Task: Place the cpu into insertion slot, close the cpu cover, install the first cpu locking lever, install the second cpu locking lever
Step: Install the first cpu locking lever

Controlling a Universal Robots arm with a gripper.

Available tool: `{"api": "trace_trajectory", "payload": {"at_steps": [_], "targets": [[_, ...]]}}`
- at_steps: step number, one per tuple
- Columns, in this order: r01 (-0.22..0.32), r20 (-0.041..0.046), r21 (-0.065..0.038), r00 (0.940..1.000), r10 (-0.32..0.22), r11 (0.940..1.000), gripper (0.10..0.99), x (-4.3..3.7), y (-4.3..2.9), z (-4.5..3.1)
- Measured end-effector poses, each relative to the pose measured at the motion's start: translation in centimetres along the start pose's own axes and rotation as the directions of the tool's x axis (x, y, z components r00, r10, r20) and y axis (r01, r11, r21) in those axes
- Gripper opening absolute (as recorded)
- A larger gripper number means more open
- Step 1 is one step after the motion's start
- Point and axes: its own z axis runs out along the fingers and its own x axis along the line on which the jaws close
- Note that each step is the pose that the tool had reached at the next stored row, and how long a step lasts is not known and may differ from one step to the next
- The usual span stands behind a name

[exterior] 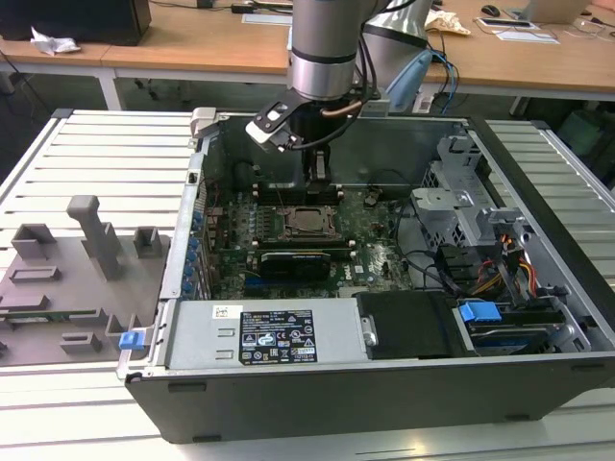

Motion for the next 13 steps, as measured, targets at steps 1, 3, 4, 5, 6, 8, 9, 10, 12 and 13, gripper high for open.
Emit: {"api": "trace_trajectory", "payload": {"at_steps": [1,3,4,5,6,8,9,10,12,13], "targets": [[0.000,0.0002,0.000,1.0000,0.000,1.0000,0.106,0.00,0.00,-0.03],[0.000,0.0001,0.000,1.0000,0.000,1.0000,0.106,-0.01,0.00,-0.11],[0.000,0.0002,0.000,1.0000,0.000,1.0000,0.106,-0.01,0.00,-0.18],[0.000,0.0001,0.000,1.0000,0.000,1.0000,0.106,-0.01,0.00,-0.26],[0.000,0.0000,0.000,1.0000,0.000,1.0000,0.106,-0.01,0.00,-0.30],[0.000,0.0001,0.000,1.0000,0.000,1.0000,0.106,-0.02,0.00,-0.39],[0.000,0.0000,0.000,1.0000,0.000,1.0000,0.106,-0.02,0.00,-0.45],[0.000,0.0001,0.000,1.0000,0.000,1.0000,0.106,-0.02,0.00,-0.52],[0.000,0.0001,0.000,1.0000,0.000,1.0000,0.106,-0.03,0.01,-0.73],[0.000,0.0001,0.000,1.0000,0.000,1.0000,0.106,-0.04,0.01,-0.83]]}}
